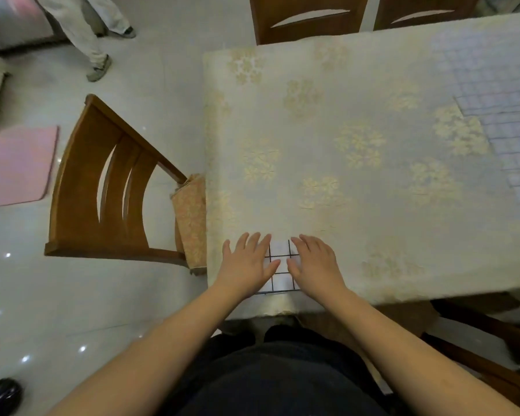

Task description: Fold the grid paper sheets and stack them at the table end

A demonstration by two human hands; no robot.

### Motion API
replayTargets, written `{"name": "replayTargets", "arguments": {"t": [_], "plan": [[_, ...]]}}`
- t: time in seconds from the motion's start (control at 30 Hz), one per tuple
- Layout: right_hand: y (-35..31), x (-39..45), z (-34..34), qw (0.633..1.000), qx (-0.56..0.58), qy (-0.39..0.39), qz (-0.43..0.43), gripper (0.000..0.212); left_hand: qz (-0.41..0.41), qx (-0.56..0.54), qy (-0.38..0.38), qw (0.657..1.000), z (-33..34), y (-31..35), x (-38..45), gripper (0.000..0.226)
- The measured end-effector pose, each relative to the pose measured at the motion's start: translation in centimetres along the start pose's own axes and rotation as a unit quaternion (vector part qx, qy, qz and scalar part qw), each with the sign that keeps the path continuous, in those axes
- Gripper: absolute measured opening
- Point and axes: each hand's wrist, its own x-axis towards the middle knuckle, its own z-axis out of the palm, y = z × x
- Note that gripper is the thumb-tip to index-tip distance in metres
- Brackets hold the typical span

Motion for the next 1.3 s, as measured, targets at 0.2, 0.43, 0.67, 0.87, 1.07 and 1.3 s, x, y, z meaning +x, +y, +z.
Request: {"name": "replayTargets", "arguments": {"t": [0.2, 0.43, 0.67, 0.87, 1.07, 1.3], "plan": [[-4.8, -1.3, -1.2, 0.998, -0.034, -0.008, -0.046, 0.057, -0.042, 0.035, 0.011, 0.998, -1.2, -2.6, -3.6, 0.069], [-11.8, -3.2, 0.1, 0.993, -0.049, -0.036, -0.104, 0.058, -0.092, -0.018, 0.030, 0.995, -0.9, -8.5, -9.5, 0.066], [-21.0, -5.2, 3.2, 0.976, -0.114, -0.080, -0.169, 0.053, -0.112, -0.046, 0.052, 0.991, -0.3, -16.1, -17.9, 0.066], [-30.8, -8.6, 6.4, 0.970, -0.133, -0.055, -0.198, 0.052, -0.161, -0.060, 0.062, 0.983, 1.5, -23.7, -26.3, 0.066], [-38.7, -9.4, 6.7, 0.959, -0.129, -0.067, -0.244, 0.053, -0.193, -0.074, 0.069, 0.976, 2.6, -29.4, -32.6, 0.072], [-43.1, -7.5, 7.1, 0.950, -0.148, -0.062, -0.268, 0.054, -0.235, -0.080, 0.079, 0.965, 2.8, -34.5, -33.9, 0.085]]}}
